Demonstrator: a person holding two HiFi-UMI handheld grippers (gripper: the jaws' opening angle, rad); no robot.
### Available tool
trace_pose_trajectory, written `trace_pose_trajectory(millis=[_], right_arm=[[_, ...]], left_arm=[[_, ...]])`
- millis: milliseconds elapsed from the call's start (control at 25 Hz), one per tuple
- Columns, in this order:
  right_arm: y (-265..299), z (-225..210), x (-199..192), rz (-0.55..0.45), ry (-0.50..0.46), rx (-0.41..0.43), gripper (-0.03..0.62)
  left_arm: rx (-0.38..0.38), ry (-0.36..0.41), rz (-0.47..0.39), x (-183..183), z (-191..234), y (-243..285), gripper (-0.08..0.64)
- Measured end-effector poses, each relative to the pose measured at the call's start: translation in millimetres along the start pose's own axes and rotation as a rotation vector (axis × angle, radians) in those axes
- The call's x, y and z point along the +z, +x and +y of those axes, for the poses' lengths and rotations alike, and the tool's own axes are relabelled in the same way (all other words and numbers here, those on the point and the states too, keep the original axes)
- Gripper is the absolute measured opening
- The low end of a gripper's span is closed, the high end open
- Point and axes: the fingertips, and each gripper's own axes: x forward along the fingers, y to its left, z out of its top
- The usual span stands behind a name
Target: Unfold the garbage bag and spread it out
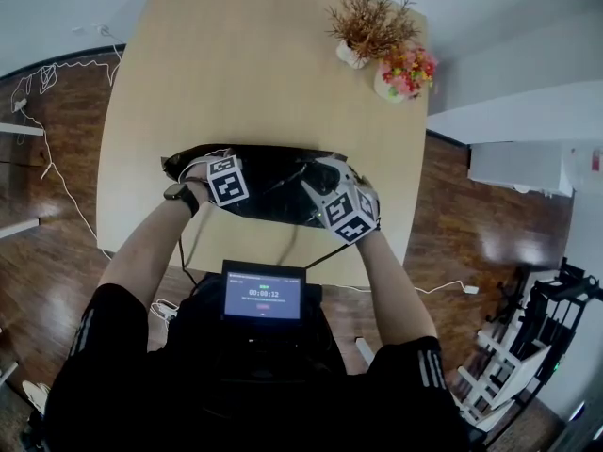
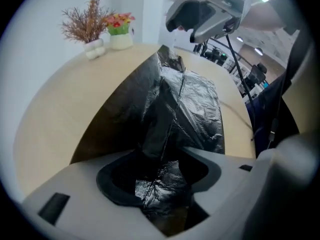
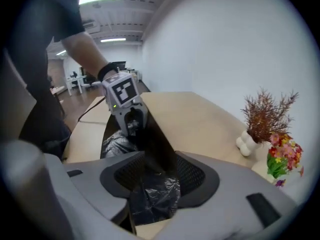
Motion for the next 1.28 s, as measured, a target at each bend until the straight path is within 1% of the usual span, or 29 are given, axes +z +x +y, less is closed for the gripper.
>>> trace_pose_trajectory(millis=[80, 160, 200, 240, 400, 480, 560, 680, 760, 840, 880, 960, 1040, 1080, 1160, 1240, 1280], right_arm=[[17, 15, -19, 0.051, -0.009, 0.058, 0.258], [35, 23, -41, 0.111, 0.003, 0.103, 0.316], [42, 25, -50, 0.143, 0.006, 0.120, 0.334], [49, 27, -59, 0.174, 0.007, 0.136, 0.336], [67, 38, -91, 0.282, 0.016, 0.202, 0.337], [71, 42, -99, 0.314, 0.013, 0.220, 0.337], [71, 42, -100, 0.320, 0.007, 0.221, 0.339], [72, 39, -97, 0.309, 0.005, 0.212, 0.347], [74, 40, -99, 0.305, 0.014, 0.216, 0.348], [74, 40, -99, 0.309, 0.016, 0.216, 0.350], [74, 40, -99, 0.309, 0.018, 0.215, 0.350], [73, 41, -99, 0.306, 0.022, 0.210, 0.348], [73, 42, -99, 0.304, 0.021, 0.210, 0.348], [73, 42, -99, 0.305, 0.019, 0.213, 0.348], [73, 41, -100, 0.302, 0.015, 0.215, 0.350], [72, 40, -99, 0.299, 0.013, 0.211, 0.350], [71, 39, -98, 0.298, 0.011, 0.209, 0.350]], left_arm=[[-0.042, -0.003, 0.010, 1, 0, -3, 0.242], [-0.084, -0.036, 0.000, 4, -1, -7, 0.242], [-0.096, -0.049, -0.006, 5, -1, -8, 0.242], [-0.099, -0.053, -0.009, 5, -1, -9, 0.242], [-0.069, -0.034, -0.007, 4, -1, -6, 0.242], [-0.048, -0.018, -0.008, 4, 1, -5, 0.242], [-0.014, -0.004, -0.023, 7, 4, -7, 0.242], [0.037, -0.022, -0.092, 21, 7, -22, 0.242], [0.056, -0.023, -0.141, 33, 1, -39, 0.242], [0.077, 0.011, -0.171, 42, -12, -59, 0.242], [0.097, 0.035, -0.169, 42, -18, -67, 0.242], [0.165, 0.093, -0.124, 30, -24, -78, 0.242], [0.238, 0.149, -0.047, 5, -22, -82, 0.242], [0.259, 0.164, -0.001, -11, -19, -81, 0.242], [0.261, 0.165, 0.077, -42, -11, -75, 0.242], [0.243, 0.146, 0.121, -64, -3, -71, 0.242], [0.249, 0.142, 0.135, -71, 3, -70, 0.242]])
